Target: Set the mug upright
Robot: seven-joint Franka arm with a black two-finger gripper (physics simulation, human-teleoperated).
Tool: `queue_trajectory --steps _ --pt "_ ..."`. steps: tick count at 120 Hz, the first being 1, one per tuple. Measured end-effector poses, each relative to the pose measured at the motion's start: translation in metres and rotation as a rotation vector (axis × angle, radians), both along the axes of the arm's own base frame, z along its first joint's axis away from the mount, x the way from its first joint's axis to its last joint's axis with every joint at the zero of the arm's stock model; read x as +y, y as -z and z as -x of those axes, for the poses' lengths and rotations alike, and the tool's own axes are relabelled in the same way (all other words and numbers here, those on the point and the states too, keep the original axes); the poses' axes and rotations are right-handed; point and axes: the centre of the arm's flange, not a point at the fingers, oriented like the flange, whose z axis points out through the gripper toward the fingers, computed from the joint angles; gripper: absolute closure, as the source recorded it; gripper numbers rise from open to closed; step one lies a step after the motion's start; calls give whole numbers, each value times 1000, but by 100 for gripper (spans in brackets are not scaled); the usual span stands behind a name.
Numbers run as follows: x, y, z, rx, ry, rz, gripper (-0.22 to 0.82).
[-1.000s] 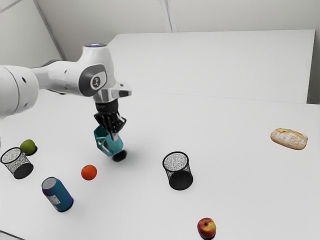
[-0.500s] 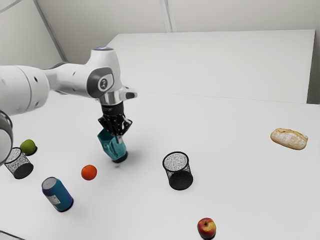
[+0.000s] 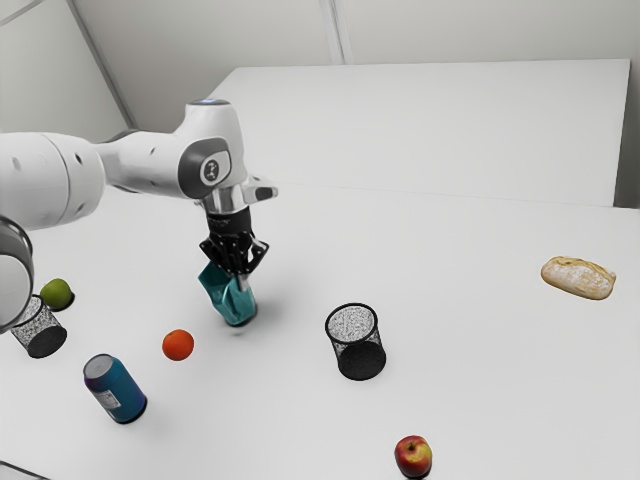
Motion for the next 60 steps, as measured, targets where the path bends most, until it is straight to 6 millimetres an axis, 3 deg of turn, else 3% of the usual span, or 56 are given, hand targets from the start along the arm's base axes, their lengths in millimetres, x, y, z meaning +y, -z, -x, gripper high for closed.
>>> queue_trajectory --steps 9,35,49,60 --pt "-1 0 0 0 -6 4 71" --pt "-4 -15 1 -22 -17 20 41" --pt "-8 -41 0 -70 -16 28 30" --pt "-9 -82 1 -143 -7 36 20"
